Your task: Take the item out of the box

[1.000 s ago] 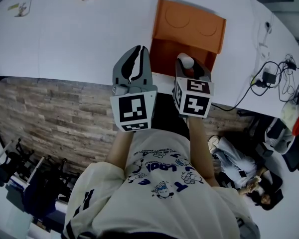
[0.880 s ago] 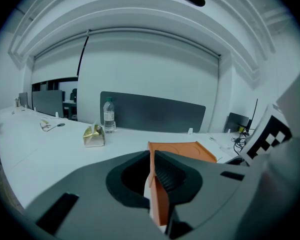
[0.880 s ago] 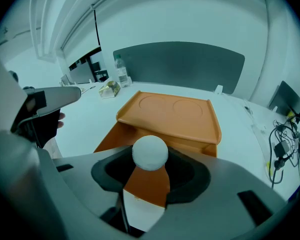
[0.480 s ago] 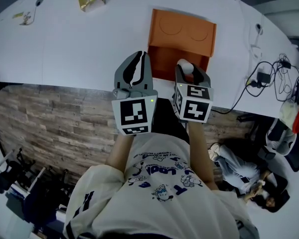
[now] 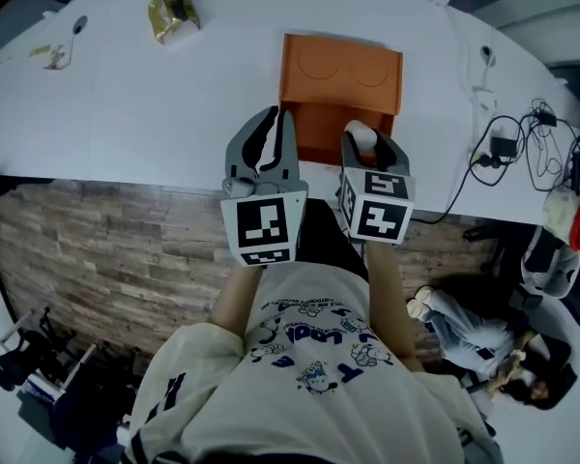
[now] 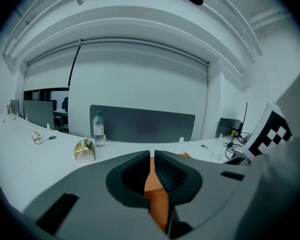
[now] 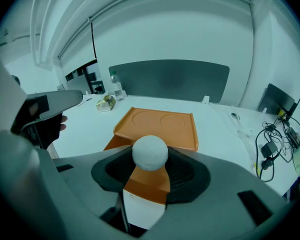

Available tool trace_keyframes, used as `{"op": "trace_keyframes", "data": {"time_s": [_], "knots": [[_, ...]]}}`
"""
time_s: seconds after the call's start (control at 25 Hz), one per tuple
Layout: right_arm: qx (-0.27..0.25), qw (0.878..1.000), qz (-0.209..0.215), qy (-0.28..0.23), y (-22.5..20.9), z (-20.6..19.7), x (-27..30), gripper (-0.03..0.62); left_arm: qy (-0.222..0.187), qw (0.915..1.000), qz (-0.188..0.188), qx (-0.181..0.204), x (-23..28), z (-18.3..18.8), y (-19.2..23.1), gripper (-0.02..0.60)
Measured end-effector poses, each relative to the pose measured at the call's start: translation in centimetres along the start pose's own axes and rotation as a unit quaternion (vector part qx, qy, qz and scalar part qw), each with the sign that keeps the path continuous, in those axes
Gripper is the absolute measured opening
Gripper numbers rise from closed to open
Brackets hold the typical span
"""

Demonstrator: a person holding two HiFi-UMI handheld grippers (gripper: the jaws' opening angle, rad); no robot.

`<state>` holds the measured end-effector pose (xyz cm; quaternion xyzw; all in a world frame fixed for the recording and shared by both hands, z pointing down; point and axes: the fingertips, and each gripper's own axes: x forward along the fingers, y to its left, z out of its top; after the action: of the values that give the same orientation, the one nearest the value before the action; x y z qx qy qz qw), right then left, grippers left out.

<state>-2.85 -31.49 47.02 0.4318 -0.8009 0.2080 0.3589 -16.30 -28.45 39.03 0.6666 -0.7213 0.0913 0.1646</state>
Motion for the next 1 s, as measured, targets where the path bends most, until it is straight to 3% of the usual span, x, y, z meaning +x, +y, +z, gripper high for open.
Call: {"op": "trace_keyframes", "data": {"time_s": [1.0], "knots": [[0.048, 0.996, -0.061, -0.041, -4.4, 1.1, -4.2, 0.198, -0.028, 0.9967, -0.072, 0.026, 0.7, 3.2, -5.4, 0.038]]}}
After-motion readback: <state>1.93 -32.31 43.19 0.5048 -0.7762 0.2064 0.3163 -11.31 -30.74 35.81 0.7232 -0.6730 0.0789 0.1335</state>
